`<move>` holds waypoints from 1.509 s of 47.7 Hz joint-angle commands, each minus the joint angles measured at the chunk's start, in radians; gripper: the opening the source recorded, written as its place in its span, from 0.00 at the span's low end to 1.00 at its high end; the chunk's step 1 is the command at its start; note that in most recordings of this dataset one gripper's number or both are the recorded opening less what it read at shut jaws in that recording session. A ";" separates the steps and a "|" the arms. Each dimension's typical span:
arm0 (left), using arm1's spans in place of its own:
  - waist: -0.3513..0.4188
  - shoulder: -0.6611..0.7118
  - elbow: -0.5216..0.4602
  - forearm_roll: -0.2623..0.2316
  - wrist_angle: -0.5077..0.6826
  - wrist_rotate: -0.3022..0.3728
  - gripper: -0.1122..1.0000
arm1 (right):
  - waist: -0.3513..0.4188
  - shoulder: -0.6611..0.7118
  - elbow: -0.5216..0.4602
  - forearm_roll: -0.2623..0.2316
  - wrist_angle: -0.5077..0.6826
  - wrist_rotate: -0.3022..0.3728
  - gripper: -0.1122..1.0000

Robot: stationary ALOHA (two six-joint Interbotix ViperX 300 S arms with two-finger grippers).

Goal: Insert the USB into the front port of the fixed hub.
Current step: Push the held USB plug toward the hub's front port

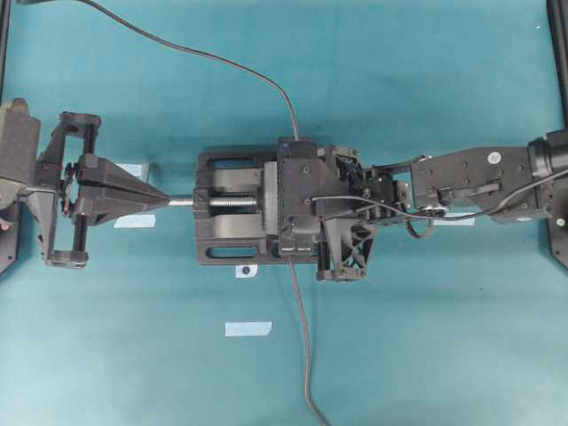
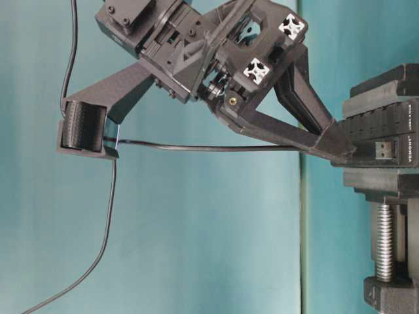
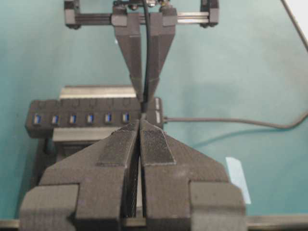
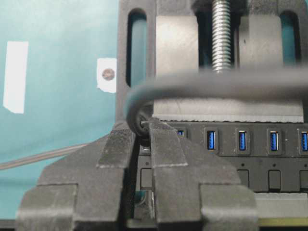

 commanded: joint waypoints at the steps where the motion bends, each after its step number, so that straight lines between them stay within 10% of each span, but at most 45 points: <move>1: -0.002 -0.002 -0.011 0.002 -0.005 -0.003 0.10 | 0.003 -0.012 -0.009 0.002 -0.008 0.009 0.16; 72: -0.002 -0.003 -0.009 0.003 -0.005 -0.003 0.10 | 0.009 -0.017 -0.021 -0.003 0.069 0.003 0.16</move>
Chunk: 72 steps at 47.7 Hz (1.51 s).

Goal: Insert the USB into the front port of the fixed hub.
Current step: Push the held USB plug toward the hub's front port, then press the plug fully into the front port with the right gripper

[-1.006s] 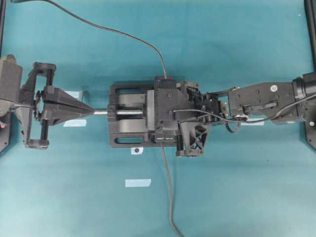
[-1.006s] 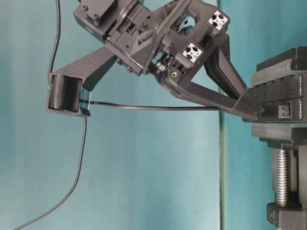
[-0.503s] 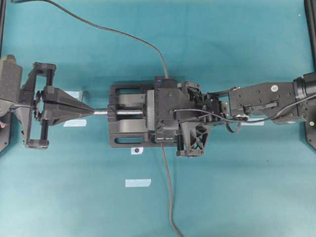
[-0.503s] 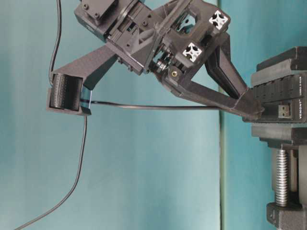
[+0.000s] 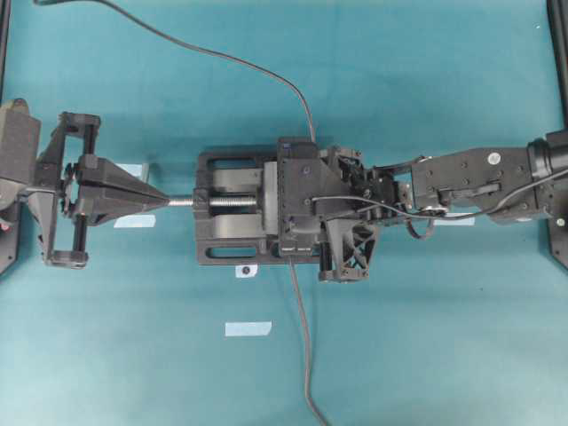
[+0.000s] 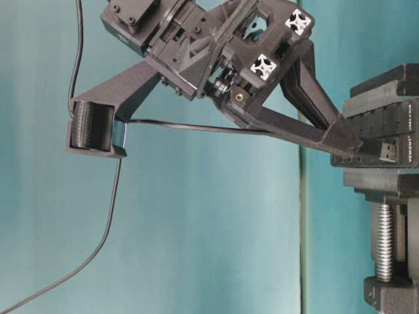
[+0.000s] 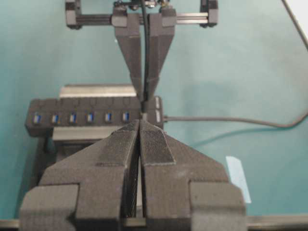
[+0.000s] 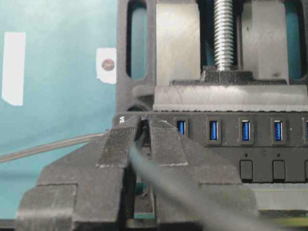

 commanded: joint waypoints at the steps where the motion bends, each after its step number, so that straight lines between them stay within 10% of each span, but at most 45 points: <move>1: -0.002 -0.003 -0.011 0.002 -0.005 -0.002 0.10 | 0.006 -0.018 -0.021 -0.003 0.020 0.003 0.16; 72: -0.002 -0.005 -0.009 0.002 -0.006 -0.002 0.10 | 0.014 0.040 -0.089 -0.009 0.097 -0.003 0.16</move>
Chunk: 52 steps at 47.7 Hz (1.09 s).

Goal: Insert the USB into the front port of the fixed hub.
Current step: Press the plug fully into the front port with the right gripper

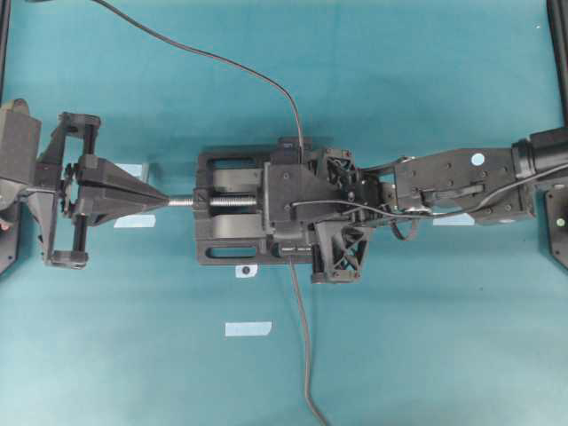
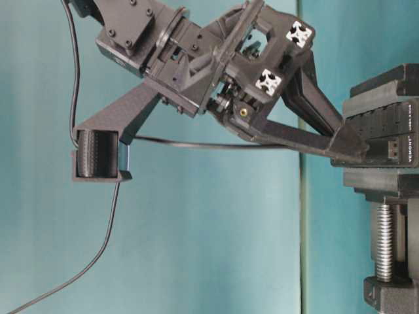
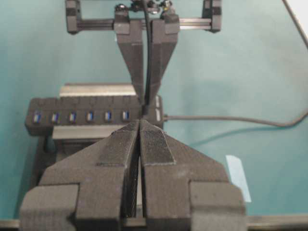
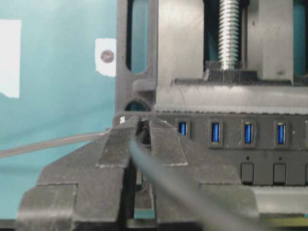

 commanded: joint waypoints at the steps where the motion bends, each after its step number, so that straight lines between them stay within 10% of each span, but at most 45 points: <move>1: -0.002 -0.003 -0.011 0.003 -0.009 -0.002 0.10 | 0.008 -0.002 -0.014 0.000 0.003 -0.002 0.16; 52: -0.002 -0.003 -0.008 0.003 -0.009 -0.002 0.10 | 0.023 0.029 0.011 0.006 0.037 0.003 0.16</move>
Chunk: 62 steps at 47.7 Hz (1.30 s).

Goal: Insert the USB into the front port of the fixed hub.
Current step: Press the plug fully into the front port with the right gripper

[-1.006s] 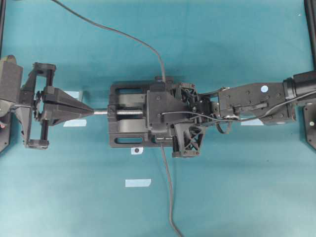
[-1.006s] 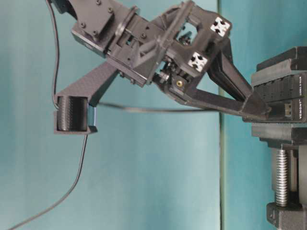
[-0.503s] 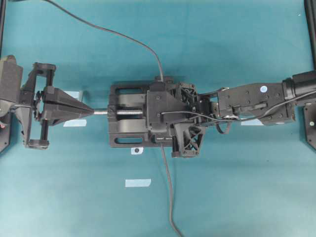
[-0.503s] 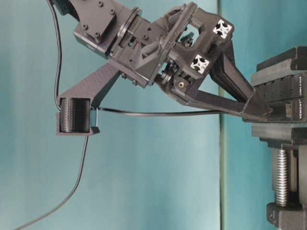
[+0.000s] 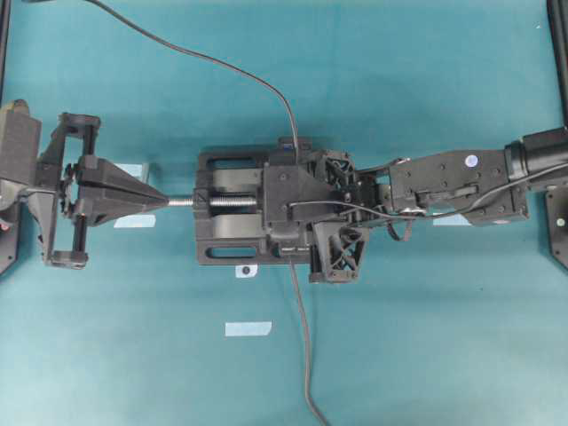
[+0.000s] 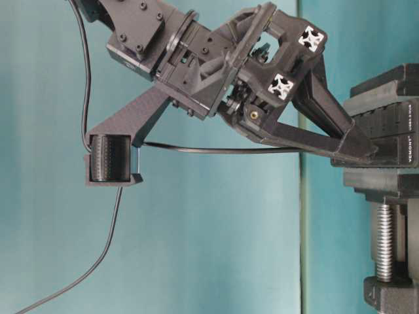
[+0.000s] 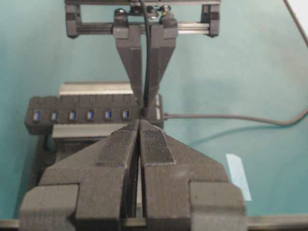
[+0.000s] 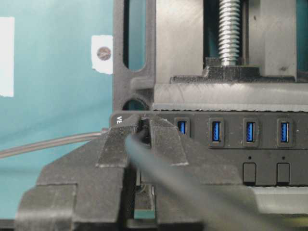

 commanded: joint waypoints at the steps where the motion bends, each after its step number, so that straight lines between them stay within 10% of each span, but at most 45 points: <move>1: -0.002 -0.003 -0.011 0.002 -0.009 -0.002 0.10 | 0.018 0.009 0.008 0.006 0.009 0.002 0.16; 40: -0.002 -0.003 -0.011 0.002 -0.009 -0.002 0.10 | 0.018 -0.021 0.005 0.002 -0.011 -0.003 0.19; 62: -0.002 -0.003 -0.011 0.002 -0.009 -0.002 0.10 | -0.005 -0.063 -0.009 -0.005 -0.028 0.002 0.72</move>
